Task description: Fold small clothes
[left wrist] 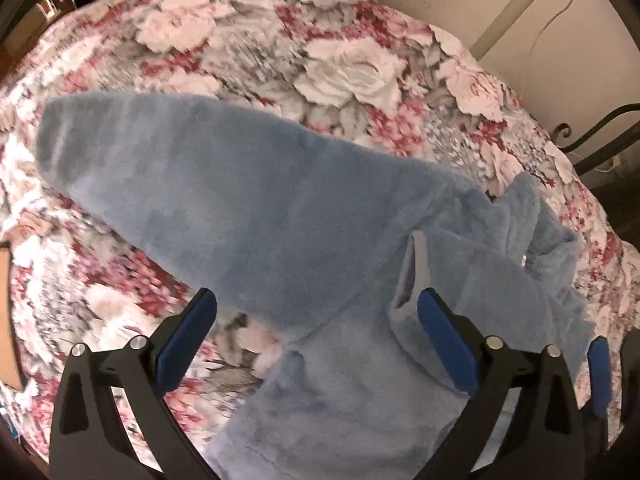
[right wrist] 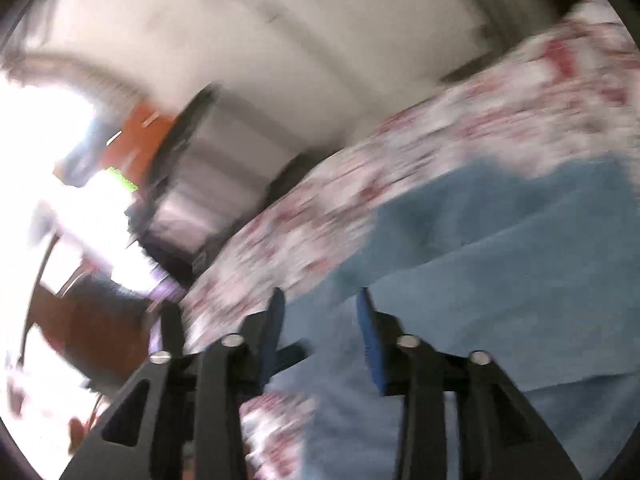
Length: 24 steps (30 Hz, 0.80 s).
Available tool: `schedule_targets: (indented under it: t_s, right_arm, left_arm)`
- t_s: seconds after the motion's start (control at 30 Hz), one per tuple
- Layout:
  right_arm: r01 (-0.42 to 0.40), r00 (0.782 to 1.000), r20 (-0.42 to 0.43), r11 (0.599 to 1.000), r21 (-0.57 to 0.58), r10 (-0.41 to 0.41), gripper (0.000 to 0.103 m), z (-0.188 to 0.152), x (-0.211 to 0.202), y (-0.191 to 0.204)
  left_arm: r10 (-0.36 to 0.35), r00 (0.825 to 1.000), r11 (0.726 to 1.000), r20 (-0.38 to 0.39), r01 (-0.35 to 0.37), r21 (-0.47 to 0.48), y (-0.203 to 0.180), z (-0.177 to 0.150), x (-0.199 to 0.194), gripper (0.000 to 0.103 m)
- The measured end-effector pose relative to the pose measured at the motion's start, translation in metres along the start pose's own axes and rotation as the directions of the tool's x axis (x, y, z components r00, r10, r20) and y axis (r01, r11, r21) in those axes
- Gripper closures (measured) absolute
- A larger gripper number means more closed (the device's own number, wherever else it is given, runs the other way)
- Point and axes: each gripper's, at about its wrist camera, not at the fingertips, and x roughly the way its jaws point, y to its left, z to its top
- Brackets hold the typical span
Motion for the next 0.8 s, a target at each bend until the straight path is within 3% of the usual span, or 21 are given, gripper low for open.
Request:
schedule_targets:
  t_s: [0.07, 0.17, 0.23, 0.37, 0.57, 0.7, 0.8]
  right_arm:
    - [0.113, 0.992, 0.040, 0.984, 0.140, -0.119, 0.059, 0.010, -0.019, -0.036]
    - [0.167, 0.977, 0.076, 0.938, 0.303, -0.199, 0.059, 0.016, -0.038, -0.075]
    - [0.182, 0.969, 0.095, 0.918, 0.353, -0.228, 0.059, 0.018, -0.051, -0.090]
    - [0.201, 0.963, 0.092, 0.905, 0.375, -0.252, 0.059, 0.020, -0.049, -0.097]
    - [0.207, 0.963, 0.081, 0.898, 0.389, -0.257, 0.058, 0.020, -0.034, -0.098]
    - [0.219, 0.956, 0.098, 0.898, 0.381, -0.275, 0.059, 0.024, -0.031, -0.091]
    - [0.223, 0.953, 0.106, 0.895, 0.386, -0.283, 0.059, 0.026, -0.034, -0.095]
  left_arm:
    - [-0.045, 0.998, 0.999, -0.034, 0.046, 0.011, -0.006, 0.000, 0.010, 0.005]
    - [-0.111, 0.989, 0.994, -0.095, 0.112, 0.010, -0.010, 0.000, 0.028, 0.005]
    - [-0.167, 0.978, 0.986, -0.121, 0.165, -0.029, -0.007, 0.002, 0.039, 0.005]
    - [-0.224, 0.969, 0.973, -0.105, 0.216, -0.085, -0.002, 0.011, 0.051, 0.006]
    - [-0.321, 0.947, 0.945, -0.024, 0.318, -0.076, -0.007, 0.020, 0.030, 0.022]
    - [-0.402, 0.914, 0.915, -0.059, 0.399, -0.057, -0.017, 0.019, 0.041, 0.031]
    - [-0.394, 0.914, 0.919, -0.099, 0.390, -0.055, -0.021, 0.016, 0.058, 0.037]
